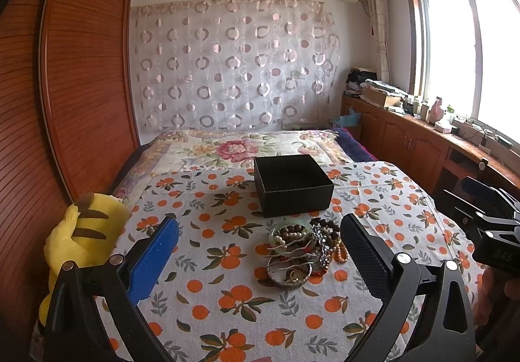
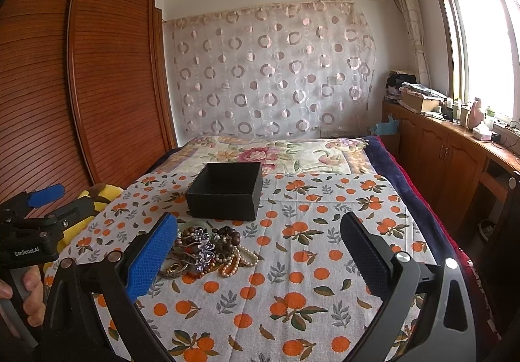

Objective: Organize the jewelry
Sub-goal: 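Lower the left tool toward the glass dish of jewelry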

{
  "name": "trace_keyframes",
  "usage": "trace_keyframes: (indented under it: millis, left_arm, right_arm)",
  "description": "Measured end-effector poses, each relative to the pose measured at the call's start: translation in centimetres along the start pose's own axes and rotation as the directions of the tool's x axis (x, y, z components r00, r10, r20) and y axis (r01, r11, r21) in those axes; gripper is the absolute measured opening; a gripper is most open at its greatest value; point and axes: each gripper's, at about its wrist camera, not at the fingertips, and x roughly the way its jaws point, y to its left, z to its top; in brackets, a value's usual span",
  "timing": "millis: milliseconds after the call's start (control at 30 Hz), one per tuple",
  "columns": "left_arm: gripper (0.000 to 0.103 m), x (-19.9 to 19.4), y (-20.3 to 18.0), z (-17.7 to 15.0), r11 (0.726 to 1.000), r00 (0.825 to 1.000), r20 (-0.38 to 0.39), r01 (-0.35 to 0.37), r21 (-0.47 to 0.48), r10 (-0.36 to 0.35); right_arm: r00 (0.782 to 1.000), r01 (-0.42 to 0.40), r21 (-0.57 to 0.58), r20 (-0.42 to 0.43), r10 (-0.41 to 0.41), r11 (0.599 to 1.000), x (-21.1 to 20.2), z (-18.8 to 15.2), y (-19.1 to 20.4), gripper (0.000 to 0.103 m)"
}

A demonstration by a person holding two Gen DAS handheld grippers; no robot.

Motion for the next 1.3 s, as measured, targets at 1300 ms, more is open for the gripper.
trace_keyframes:
  millis: [1300]
  left_arm:
    - [0.093,8.2,1.8,-3.9,0.988,0.966,-0.209,0.148,-0.04,-0.153]
  right_arm:
    - [0.977,-0.112,-0.063,-0.188,0.098,0.992,6.2,-4.3,0.6,0.091]
